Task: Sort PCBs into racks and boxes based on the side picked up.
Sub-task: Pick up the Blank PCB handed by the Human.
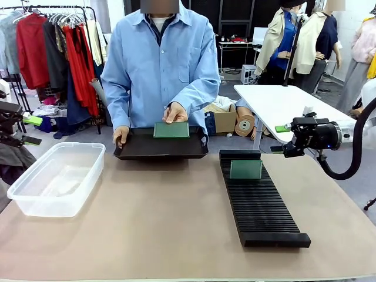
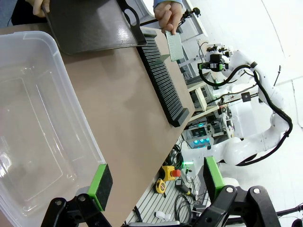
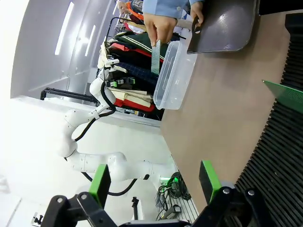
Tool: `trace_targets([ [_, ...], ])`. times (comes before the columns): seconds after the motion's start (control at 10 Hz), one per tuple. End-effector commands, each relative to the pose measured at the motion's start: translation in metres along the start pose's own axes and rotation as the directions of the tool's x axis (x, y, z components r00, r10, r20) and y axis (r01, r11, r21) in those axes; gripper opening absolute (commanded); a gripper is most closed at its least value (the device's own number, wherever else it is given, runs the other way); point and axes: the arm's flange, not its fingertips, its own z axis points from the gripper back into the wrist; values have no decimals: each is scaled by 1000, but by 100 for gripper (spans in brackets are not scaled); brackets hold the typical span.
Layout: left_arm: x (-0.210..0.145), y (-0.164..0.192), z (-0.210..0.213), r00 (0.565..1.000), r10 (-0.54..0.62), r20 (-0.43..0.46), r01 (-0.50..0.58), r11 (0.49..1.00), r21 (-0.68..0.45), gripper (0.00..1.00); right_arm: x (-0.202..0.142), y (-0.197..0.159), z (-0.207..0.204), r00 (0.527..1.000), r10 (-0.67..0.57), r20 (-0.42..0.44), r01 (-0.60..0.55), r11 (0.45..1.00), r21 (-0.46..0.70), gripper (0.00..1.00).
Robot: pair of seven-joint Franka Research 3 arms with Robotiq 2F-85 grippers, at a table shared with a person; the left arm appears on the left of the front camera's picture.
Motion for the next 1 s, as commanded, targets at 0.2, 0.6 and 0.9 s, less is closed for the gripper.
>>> trace_targets([
  [0.2,-1,-1,0,1000,-3,-2,3,1000,6,100,1,1,1,1000,6,2,-6,1000,-2,100],
  [0.6,-1,-1,0,1000,-3,-2,3,1000,6,100,4,0,-7,1000,1,6,-1,1000,-9,100],
  [0.9,-1,-1,0,1000,-3,-2,3,1000,6,100,11,3,-29,1000,21,18,-21,1000,-15,100],
])
